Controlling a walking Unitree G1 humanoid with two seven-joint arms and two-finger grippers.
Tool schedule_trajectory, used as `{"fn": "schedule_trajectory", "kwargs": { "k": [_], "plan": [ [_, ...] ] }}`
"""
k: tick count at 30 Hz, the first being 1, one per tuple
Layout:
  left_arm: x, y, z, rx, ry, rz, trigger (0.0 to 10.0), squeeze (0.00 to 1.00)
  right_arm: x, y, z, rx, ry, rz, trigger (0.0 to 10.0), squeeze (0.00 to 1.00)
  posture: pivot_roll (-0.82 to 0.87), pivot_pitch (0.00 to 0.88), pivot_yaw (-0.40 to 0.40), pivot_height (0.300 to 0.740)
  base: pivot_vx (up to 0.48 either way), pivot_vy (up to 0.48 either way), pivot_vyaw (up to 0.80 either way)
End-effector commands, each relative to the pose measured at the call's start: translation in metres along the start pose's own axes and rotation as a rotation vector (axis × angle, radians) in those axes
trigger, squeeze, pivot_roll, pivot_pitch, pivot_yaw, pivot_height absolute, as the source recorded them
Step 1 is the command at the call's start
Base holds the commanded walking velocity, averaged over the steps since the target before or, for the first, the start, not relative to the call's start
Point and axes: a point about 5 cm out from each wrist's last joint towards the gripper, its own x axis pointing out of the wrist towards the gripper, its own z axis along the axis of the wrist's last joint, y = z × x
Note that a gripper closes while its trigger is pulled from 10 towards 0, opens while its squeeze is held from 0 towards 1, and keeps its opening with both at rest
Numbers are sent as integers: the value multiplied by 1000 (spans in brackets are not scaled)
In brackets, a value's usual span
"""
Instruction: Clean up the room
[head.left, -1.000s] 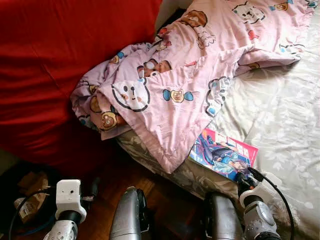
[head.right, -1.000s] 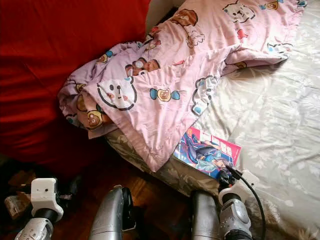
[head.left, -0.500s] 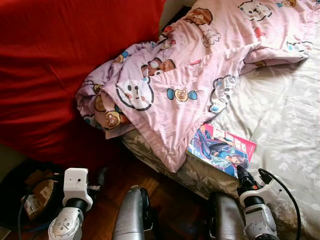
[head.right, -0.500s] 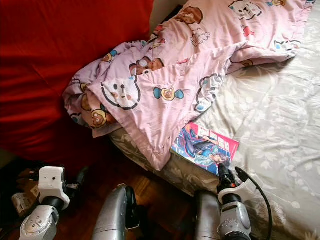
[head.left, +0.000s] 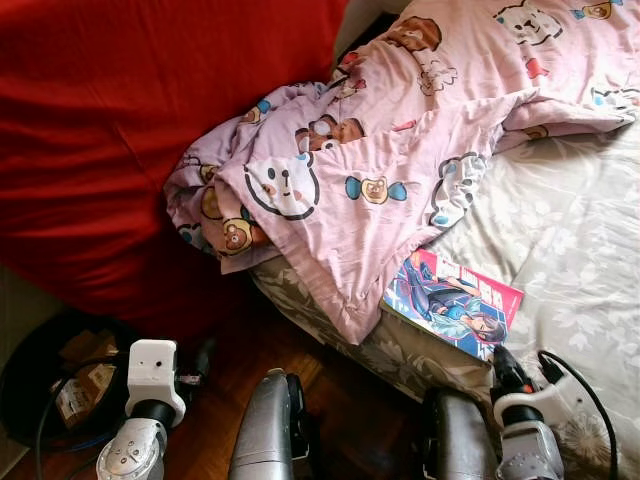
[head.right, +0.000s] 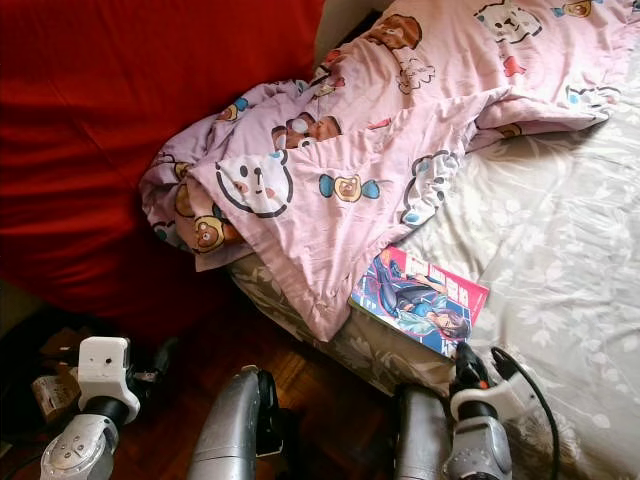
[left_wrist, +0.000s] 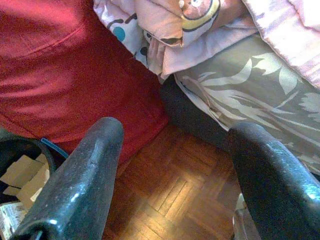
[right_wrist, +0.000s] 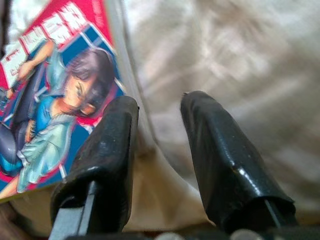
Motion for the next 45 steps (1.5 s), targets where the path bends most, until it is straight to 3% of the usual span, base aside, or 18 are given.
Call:
{"fn": "schedule_trajectory", "kwargs": {
  "k": [1, 8, 17, 23, 29, 39, 45],
  "plan": [
    [-6, 5, -4, 14, 30, 4, 10000, 0, -9, -7, -16, 43, 55, -22, 10000, 0, 53, 264, 167, 591, 0, 0, 0],
    [-9, 7, -4, 21, 31, 6, 10000, 0, -8, -2, -21, 79, 74, 23, 10000, 0, 65, 276, 173, 591, 0, 0, 0],
    [-10, 8, -3, 24, 36, 3, 10000, 0, 11, 22, 16, 98, -128, 125, 10000, 0, 62, 279, 177, 591, 0, 0, 0],
    [-9, 7, -3, 23, 35, 4, 10000, 0, 13, 36, 8, 117, -101, 219, 10000, 0, 64, 278, 173, 591, 0, 0, 0],
    [-11, 9, -4, 26, 41, 6, 10000, 0, 4, 27, -7, 134, -68, 183, 10000, 0, 74, 286, 175, 591, 0, 0, 0],
    [-13, 11, -4, 35, 46, 9, 10000, 0, 4, 22, 9, 167, -187, 160, 10000, 0, 73, 292, 179, 591, 0, 0, 0],
    [-12, 8, -4, 44, 46, -6, 10000, 0, 2, 15, 6, 169, -152, 128, 10000, 0, 73, 294, 183, 591, 0, 0, 0]
  ]
}}
